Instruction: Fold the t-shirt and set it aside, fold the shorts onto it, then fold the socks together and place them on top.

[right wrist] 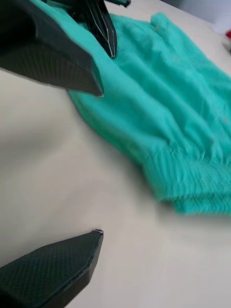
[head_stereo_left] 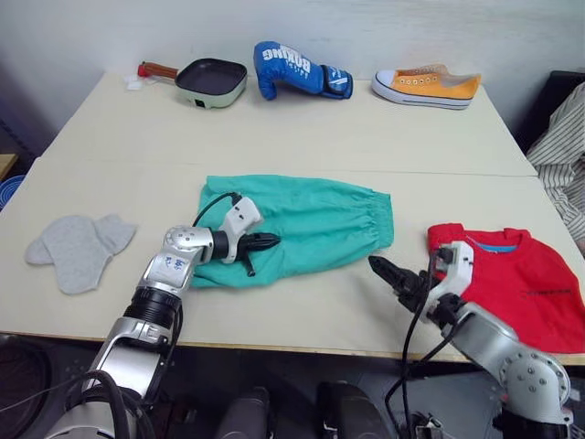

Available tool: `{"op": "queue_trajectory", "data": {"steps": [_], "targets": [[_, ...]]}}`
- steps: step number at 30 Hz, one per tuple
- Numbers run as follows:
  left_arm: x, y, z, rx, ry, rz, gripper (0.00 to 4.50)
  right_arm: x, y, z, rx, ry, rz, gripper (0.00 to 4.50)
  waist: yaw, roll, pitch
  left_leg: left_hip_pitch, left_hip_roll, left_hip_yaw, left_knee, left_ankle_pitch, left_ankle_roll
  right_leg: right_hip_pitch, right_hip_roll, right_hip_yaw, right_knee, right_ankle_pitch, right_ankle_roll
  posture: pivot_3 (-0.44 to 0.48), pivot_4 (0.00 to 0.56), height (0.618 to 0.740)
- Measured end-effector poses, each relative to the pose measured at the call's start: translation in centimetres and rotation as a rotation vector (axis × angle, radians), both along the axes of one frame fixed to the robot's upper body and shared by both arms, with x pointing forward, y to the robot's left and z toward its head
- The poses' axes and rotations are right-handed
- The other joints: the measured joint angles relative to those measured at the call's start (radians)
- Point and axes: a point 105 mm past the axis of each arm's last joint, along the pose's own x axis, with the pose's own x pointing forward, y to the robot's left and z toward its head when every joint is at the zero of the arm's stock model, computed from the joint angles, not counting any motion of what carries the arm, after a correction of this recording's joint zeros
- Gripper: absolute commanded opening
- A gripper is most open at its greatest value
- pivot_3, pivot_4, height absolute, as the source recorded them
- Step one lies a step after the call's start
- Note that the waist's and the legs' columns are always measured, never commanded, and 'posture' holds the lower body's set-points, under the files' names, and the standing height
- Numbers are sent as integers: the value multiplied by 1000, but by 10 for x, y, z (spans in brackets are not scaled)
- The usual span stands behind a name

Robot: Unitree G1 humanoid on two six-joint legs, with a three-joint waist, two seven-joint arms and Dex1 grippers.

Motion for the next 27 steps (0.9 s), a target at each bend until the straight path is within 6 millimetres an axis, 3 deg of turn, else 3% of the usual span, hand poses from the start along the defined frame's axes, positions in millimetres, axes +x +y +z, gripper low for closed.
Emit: {"op": "queue_trajectory", "data": {"steps": [4, 8, 13, 16, 23, 27], "targets": [[0, 1, 0, 4, 1, 3, 0, 13, 2, 1, 132, 11, -60, 4475, -4, 0, 0, 0, 0, 0, 0, 0, 0, 0, 0, 0, 0, 0, 0, 0, 150, 740], [1, 0, 1, 6, -1, 2, 0, 41, 9, 7, 237, 3, -79, 4475, -5, 0, 0, 0, 0, 0, 0, 0, 0, 0, 0, 0, 0, 0, 0, 0, 150, 740], [1, 0, 1, 10, -5, 1, 0, 67, 20, 11, 235, -15, -70, 4475, -6, 0, 0, 0, 0, 0, 0, 0, 0, 0, 0, 0, 0, 0, 0, 0, 150, 740], [1, 0, 1, 12, -8, 1, 0, 75, 23, 11, 209, -28, -67, 3834, -6, 0, 0, 0, 0, 0, -1, 0, 0, 0, 0, 0, 0, 0, 0, 0, 150, 740], [2, 0, 3, 11, -17, -1, 0, 75, 36, 7, 84, -71, 15, 1430, -6, 0, 0, -3, 0, 0, -1, 1, -1, -4, 0, 0, 1, 0, 0, 0, 150, 740], [3, 0, 4, 11, -22, -1, 0, 72, 42, 25, -36, -193, 96, 57, -4, 0, 0, -5, 0, 0, -1, 1, -1, -7, 0, 0, 5, 0, 0, 0, 150, 740]]}}
